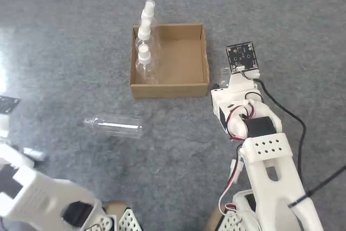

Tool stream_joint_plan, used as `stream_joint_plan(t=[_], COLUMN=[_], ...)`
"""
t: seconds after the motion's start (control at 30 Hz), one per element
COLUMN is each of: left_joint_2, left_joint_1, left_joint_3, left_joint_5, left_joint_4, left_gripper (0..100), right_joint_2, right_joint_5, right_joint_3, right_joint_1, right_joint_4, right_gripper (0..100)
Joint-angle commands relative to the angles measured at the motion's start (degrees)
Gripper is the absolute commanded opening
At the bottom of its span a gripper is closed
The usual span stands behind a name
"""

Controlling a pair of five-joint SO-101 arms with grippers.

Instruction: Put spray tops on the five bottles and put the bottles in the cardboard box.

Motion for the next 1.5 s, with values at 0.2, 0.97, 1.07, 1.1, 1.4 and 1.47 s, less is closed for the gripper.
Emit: stream_joint_plan(t=[0.2, 0.97, 1.07, 1.1, 1.4, 1.47], left_joint_2=[-0.88, -0.97, -0.97, -0.97, -0.35, -0.35], left_joint_1=[5.98, 7.3, 7.38, 7.38, 7.38, 7.47], left_joint_3=[-0.48, -15.78, -17.01, -17.36, -21.23, -21.49], left_joint_5=[10.64, 13.01, 12.92, 12.92, 4.31, 1.76], left_joint_4=[5.54, 27.87, 29.1, 29.63, 29.54, 29.54], left_gripper=[22, 22, 22, 22, 22, 22], right_joint_2=[-2.59, -2.59, -2.59, -2.59, -2.59, -2.59], right_joint_5=[0.97, 2.81, 2.81, 2.81, 2.81, 2.81], right_joint_3=[-1.14, -1.14, -1.14, -1.14, -1.14, -1.14], right_joint_1=[0.31, 0.31, 0.31, 0.31, 0.31, 0.31], right_joint_4=[-0.22, -0.31, -0.31, -0.31, -0.31, -0.31], right_gripper=[16.5, 16.5, 16.5, 16.5, 16.5, 16.5])
